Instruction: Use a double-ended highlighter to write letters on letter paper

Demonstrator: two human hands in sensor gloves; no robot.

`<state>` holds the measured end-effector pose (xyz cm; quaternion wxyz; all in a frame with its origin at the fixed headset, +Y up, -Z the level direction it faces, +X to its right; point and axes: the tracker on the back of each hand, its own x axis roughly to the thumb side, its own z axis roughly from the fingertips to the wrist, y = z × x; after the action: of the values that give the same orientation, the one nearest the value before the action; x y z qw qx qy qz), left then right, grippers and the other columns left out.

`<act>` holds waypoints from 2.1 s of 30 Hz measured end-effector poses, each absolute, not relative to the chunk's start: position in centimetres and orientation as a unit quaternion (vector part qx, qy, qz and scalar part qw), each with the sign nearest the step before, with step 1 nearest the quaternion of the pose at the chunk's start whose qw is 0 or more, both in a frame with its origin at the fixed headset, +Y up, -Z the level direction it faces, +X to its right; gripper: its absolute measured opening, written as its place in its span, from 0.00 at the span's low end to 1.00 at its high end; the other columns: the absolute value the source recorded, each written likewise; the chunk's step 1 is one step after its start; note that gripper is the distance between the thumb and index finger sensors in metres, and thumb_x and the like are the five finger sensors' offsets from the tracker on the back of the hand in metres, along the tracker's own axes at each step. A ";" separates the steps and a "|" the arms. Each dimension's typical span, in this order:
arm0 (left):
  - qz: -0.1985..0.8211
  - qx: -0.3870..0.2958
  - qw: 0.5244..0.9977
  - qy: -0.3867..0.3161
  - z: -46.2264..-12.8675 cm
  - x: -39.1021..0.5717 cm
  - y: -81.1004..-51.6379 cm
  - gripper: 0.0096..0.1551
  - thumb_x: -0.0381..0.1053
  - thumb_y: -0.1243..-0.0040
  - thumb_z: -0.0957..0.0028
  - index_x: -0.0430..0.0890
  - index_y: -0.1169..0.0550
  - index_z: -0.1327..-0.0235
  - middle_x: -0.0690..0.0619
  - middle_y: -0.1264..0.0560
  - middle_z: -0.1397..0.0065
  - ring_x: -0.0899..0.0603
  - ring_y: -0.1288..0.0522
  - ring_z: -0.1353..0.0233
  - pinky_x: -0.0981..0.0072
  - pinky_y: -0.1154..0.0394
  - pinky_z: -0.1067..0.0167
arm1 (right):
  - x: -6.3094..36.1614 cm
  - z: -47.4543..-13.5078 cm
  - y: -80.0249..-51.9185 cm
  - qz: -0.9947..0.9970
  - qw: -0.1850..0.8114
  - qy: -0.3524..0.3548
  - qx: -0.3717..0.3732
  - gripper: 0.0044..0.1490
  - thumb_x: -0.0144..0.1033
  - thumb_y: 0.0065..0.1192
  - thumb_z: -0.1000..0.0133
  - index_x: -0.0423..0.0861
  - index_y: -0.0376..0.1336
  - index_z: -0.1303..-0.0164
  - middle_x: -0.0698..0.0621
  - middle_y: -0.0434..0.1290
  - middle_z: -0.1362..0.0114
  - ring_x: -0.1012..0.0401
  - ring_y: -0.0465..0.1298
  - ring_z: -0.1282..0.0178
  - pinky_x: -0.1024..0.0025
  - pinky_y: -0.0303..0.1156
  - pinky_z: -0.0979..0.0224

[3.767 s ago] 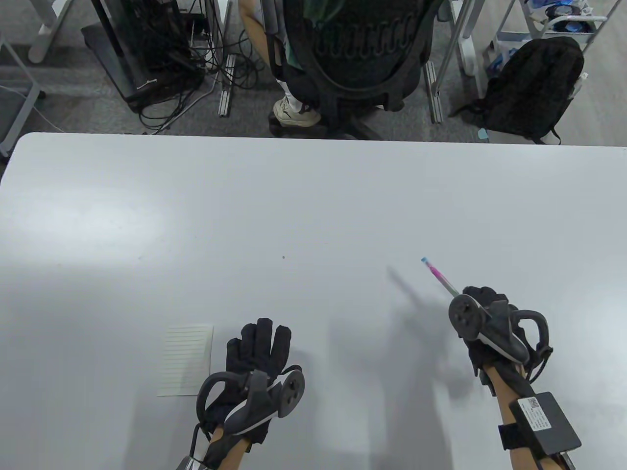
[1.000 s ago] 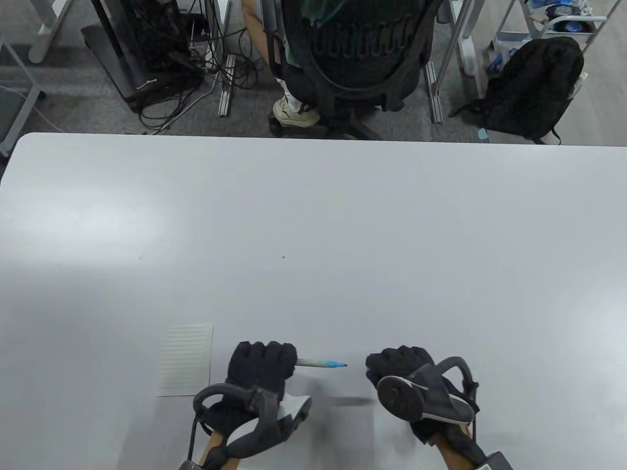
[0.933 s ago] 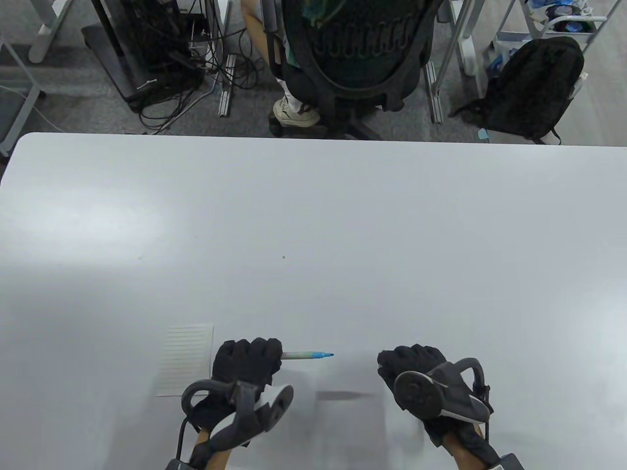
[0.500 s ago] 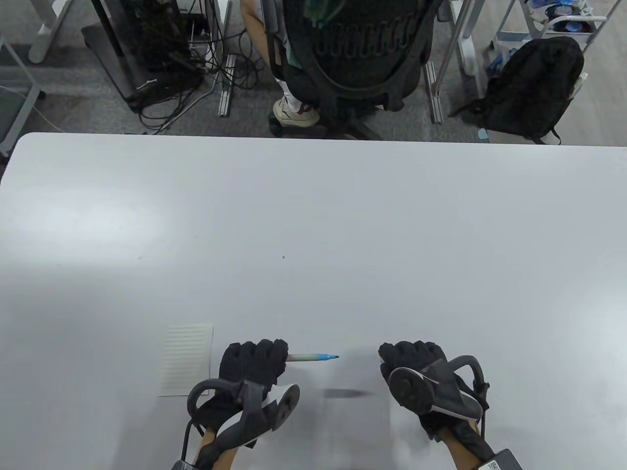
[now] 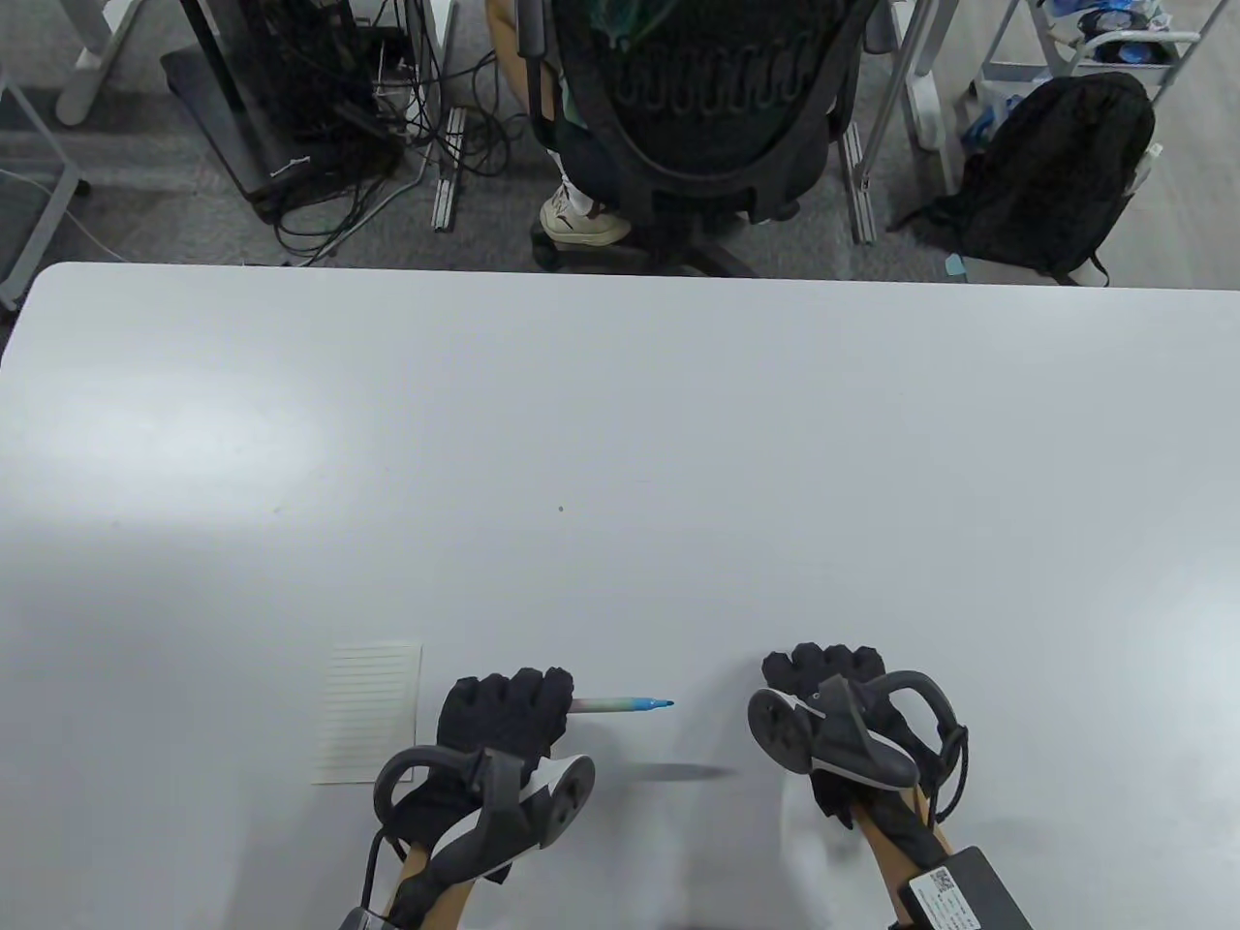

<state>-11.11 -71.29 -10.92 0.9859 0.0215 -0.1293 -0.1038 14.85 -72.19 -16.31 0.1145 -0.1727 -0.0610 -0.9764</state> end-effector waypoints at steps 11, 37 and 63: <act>-0.102 0.018 0.987 -0.126 -11.1 -11.3 -71.3 0.29 0.54 0.56 0.42 0.58 0.31 0.25 0.58 0.25 0.26 0.49 0.22 0.30 0.48 0.27 0.26 | 14.3 -17.7 -73.1 -0.975 0.162 -0.063 -0.141 0.29 0.43 0.59 0.40 0.47 0.64 0.29 0.36 0.73 0.25 0.40 0.76 0.32 0.36 0.69 0.31; -0.094 0.008 0.987 -0.129 -10.8 -11.2 -71.3 0.29 0.54 0.55 0.41 0.58 0.31 0.25 0.59 0.25 0.26 0.50 0.21 0.29 0.48 0.26 0.27 | 13.0 -12.3 -70.5 -0.982 0.069 -0.015 -0.176 0.39 0.49 0.54 0.39 0.46 0.57 0.19 0.34 0.64 0.18 0.36 0.71 0.27 0.34 0.65 0.29; -0.024 -0.014 0.989 -0.143 -10.6 -9.2 -70.7 0.29 0.56 0.54 0.35 0.49 0.29 0.23 0.55 0.19 0.36 0.52 0.17 0.43 0.53 0.21 0.34 | 10.6 -10.9 -70.4 -0.974 0.033 0.024 -0.222 0.47 0.51 0.53 0.39 0.43 0.45 0.14 0.34 0.73 0.31 0.44 0.79 0.42 0.39 0.74 0.36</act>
<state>-9.20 -70.71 -10.62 0.9893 -0.0141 -0.1431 -0.0238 10.64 -70.37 -10.88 0.0329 -0.2223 0.0238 -0.9741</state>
